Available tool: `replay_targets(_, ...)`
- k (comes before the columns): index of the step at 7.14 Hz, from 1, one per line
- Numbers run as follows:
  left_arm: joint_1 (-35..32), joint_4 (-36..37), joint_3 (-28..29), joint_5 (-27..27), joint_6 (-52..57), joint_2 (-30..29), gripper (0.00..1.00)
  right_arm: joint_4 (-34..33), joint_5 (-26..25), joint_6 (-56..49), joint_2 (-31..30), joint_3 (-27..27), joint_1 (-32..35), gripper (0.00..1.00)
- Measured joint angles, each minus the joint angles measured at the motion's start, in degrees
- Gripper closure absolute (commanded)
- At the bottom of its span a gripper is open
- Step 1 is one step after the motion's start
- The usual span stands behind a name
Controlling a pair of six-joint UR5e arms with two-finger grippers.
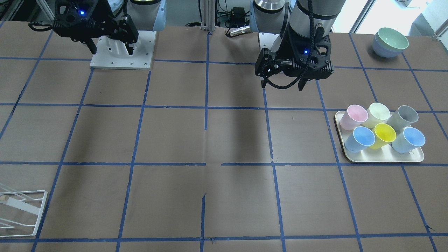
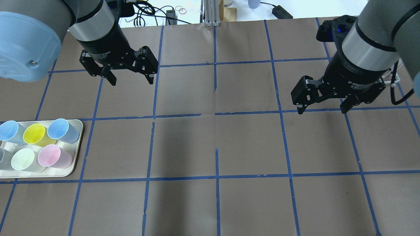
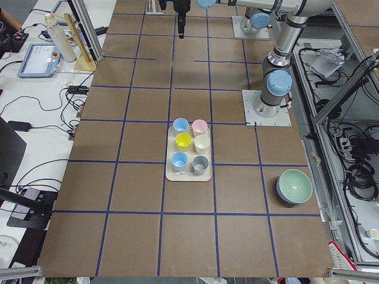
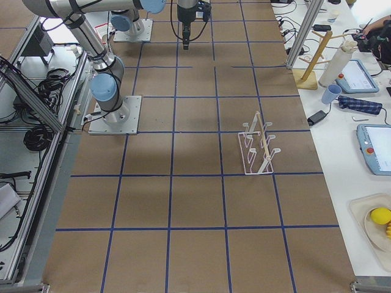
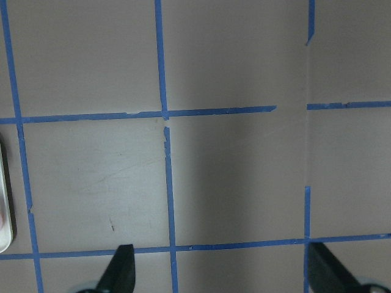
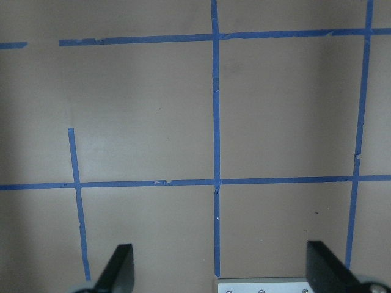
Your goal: Transfer IKEA cup to right arm and place on rack
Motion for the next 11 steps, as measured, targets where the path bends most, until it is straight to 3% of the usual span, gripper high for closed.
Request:
replay_targets(7,0.55,-0.11,-0.27,0.00,2.11,0.48,0.00,-0.35,-0.43,-0.08,-0.04,-0.38,-0.54,0.00)
replay_targets(11,10.91,-1.18,-0.92,0.02,20.44,1.77,0.00,-0.06,-0.71,-0.02,0.00,-0.27,-0.44,0.00)
